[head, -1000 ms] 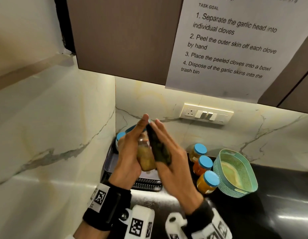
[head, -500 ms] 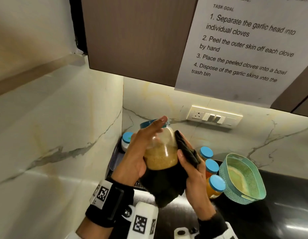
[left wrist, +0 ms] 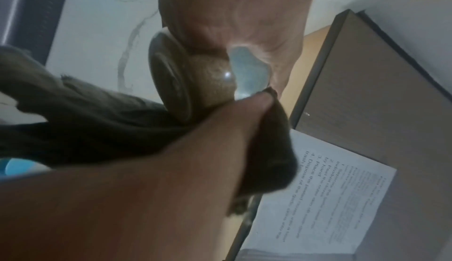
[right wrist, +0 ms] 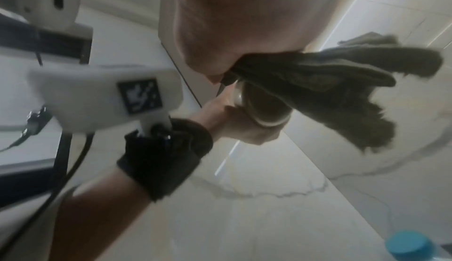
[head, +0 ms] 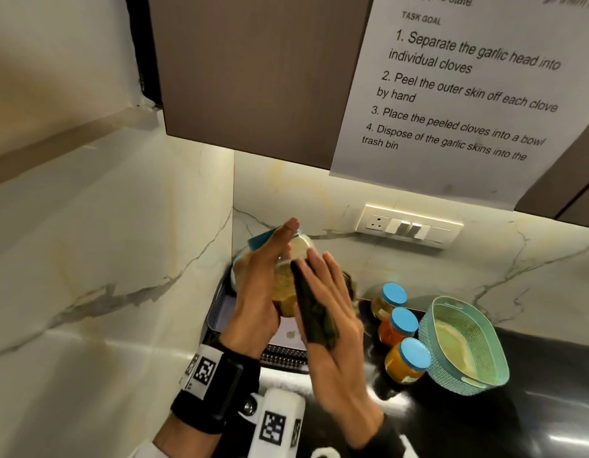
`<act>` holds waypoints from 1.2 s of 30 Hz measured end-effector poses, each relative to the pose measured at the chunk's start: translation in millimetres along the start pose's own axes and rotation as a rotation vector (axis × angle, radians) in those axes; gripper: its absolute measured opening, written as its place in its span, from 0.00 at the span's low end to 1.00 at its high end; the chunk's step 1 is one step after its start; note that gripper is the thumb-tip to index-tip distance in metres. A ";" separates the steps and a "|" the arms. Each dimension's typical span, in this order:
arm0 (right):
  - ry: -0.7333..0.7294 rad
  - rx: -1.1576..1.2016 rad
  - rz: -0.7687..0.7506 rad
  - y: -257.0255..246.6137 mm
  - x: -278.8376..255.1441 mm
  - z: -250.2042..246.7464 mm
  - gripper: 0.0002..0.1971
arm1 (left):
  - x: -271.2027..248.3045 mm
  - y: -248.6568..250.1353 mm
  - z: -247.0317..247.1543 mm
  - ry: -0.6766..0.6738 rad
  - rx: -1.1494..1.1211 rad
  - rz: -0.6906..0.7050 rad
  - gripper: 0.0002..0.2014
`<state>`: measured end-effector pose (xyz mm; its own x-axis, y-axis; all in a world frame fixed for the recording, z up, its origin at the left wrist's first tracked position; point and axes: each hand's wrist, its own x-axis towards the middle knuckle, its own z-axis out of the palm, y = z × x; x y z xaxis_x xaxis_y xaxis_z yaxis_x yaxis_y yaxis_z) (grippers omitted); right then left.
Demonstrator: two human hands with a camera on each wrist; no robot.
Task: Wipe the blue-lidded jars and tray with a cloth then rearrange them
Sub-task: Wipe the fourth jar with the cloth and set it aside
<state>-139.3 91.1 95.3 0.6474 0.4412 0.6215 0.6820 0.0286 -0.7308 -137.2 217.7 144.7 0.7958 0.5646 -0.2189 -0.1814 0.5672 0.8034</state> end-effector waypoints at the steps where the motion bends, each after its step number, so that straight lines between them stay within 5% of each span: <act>1: -0.010 -0.061 -0.018 6.0 -8.3 3.5 0.27 | 2.1 -0.9 -1.9 0.040 0.011 0.013 0.41; 5: 0.097 0.117 0.116 10.7 -14.7 9.4 0.28 | 1.7 -14.2 -0.3 0.080 -0.006 0.012 0.37; 7: 0.303 0.468 0.397 -1.5 5.4 4.2 0.19 | -1.5 -26.1 3.5 0.049 -0.028 0.032 0.41; 9: 0.439 0.760 0.692 -6.6 29.6 -8.7 0.17 | -9.7 -33.7 6.2 0.001 -0.045 0.114 0.32; 11: 0.398 0.884 0.859 -2.3 46.7 -22.9 0.21 | -14.7 -41.1 6.9 -0.065 -0.038 0.205 0.22; 16: 0.207 1.148 1.062 4.3 43.7 -16.5 0.27 | -6.8 -45.7 3.9 0.020 0.180 0.554 0.39; 20: 0.129 1.287 1.136 10.4 22.6 -2.3 0.30 | 10.4 -39.4 -8.6 0.022 0.374 0.699 0.34; 24: 0.229 1.294 1.162 13.3 12.0 -14.3 0.29 | 21.7 -33.5 -26.2 0.077 0.406 0.727 0.35; 30: 0.303 1.073 0.975 23.7 43.6 -42.2 0.28 | 5.7 -58.1 -31.7 0.050 0.320 0.585 0.46; 36: 0.091 1.257 1.076 16.5 50.0 -31.3 0.27 | -5.7 -56.7 -13.3 -0.004 0.097 0.541 0.46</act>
<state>-85.0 85.5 123.2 0.6572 0.6885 -0.3067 -0.7165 0.4444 -0.5378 -139.1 190.3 93.0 0.6056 0.7582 0.2416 -0.5115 0.1383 0.8481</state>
